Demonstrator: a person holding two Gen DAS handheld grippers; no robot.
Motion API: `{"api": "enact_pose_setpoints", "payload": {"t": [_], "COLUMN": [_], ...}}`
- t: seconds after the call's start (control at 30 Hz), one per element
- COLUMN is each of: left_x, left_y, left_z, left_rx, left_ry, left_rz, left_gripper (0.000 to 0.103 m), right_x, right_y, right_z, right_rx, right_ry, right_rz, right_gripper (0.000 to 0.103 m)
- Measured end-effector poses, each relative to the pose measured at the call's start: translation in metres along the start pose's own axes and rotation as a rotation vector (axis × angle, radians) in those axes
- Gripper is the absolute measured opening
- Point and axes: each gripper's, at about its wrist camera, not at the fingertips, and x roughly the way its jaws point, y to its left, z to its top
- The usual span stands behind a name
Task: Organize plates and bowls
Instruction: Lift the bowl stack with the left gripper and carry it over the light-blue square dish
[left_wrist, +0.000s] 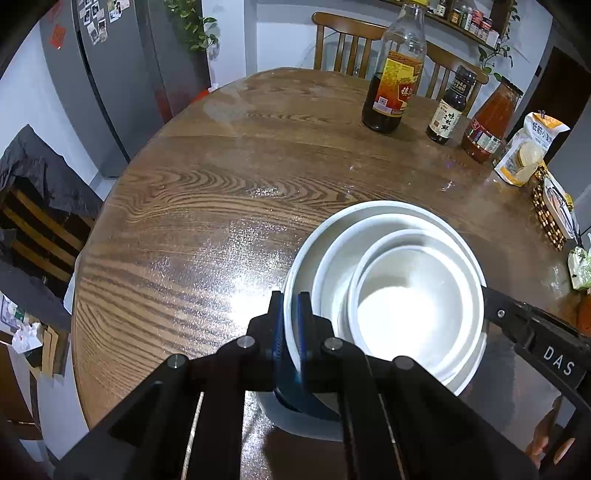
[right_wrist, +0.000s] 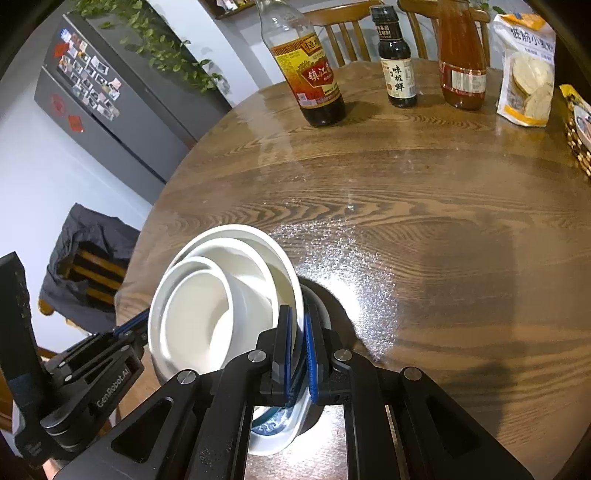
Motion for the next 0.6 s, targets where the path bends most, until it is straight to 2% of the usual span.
{"api": "enact_pose_setpoints", "payload": {"t": [0.33,0.6], "left_x": [-0.0002,-0.0001], "left_y": [-0.0016,-0.0007], "left_z": [-0.0001,-0.0004], "left_rx": [0.012,0.01], "left_ry": [-0.009,-0.009], "left_rz": [0.008,0.029], "left_gripper": [0.004,0.011], "right_x": [-0.0018,-0.0044], "right_y": [0.0015,0.0086], "right_z": [-0.0025,-0.0032], "right_rx": [-0.018,-0.05], "right_ry": [0.007,0.005], "right_rz": [-0.047,-0.088], "right_gripper": [0.011,0.011]}}
